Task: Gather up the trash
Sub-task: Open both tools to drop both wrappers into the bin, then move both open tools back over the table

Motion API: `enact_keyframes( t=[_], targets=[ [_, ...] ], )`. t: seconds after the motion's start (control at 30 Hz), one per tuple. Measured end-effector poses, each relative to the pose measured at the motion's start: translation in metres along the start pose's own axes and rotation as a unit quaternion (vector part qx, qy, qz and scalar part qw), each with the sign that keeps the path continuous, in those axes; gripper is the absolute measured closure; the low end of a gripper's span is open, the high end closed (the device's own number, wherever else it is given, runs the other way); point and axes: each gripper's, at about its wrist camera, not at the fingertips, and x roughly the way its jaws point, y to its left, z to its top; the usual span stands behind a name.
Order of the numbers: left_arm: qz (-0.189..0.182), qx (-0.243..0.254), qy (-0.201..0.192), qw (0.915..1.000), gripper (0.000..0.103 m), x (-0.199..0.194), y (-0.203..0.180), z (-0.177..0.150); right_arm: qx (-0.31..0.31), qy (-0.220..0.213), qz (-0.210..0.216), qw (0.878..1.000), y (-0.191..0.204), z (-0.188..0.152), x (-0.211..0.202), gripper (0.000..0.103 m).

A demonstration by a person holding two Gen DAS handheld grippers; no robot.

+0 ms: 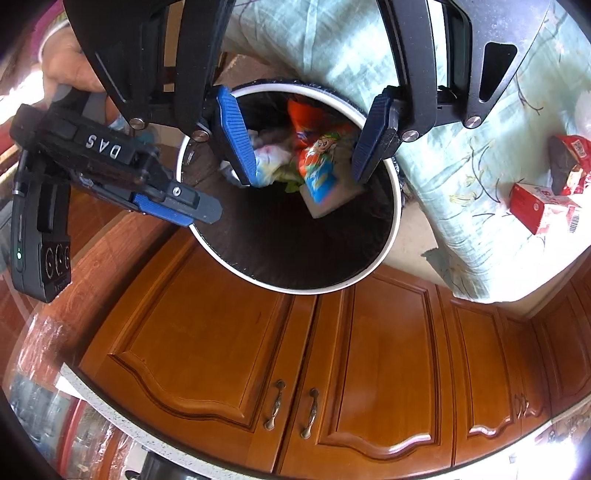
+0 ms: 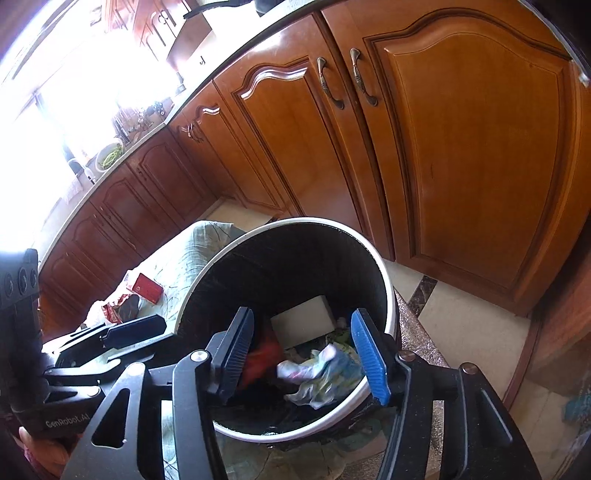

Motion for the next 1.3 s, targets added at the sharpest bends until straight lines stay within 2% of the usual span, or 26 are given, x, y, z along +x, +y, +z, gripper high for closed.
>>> enact_keyframes(
  t=[0.1,0.13,0.17,0.3,0.6,0.8,1.07,1.3],
  targets=[
    [0.003,-0.001,-0.006,1.0000,0.048,-0.007,0.003,-0.010,0.004,-0.009,0.005,1.000,0.002,-0.002,-0.005,0.041],
    [0.004,-0.004,-0.007,1.0000,0.048,-0.009,0.006,-0.014,0.006,-0.012,0.008,1.000,0.003,-0.004,-0.007,0.037],
    [0.005,-0.010,-0.008,0.9999,0.048,-0.012,0.009,-0.018,0.009,-0.016,0.012,1.000,0.005,-0.006,-0.010,0.032],
    [0.005,-0.046,-0.011,0.9989,0.048,-0.024,0.027,-0.042,0.014,-0.024,0.025,0.999,0.016,-0.015,-0.016,0.024],
    [0.020,-0.117,-0.032,0.9925,0.048,-0.067,0.074,-0.092,-0.008,-0.008,0.066,0.998,0.059,-0.039,-0.013,0.023],
    [0.043,-0.149,-0.050,0.9867,0.048,-0.098,0.103,-0.115,-0.040,0.014,0.092,0.995,0.097,-0.053,-0.004,0.023],
    [0.068,-0.191,-0.065,0.9771,0.048,-0.125,0.143,-0.138,-0.074,0.034,0.116,0.990,0.140,-0.062,0.009,0.023],
    [0.082,-0.215,-0.072,0.9706,0.048,-0.136,0.169,-0.140,-0.100,0.041,0.119,0.987,0.165,-0.057,0.020,0.024]
  ],
)
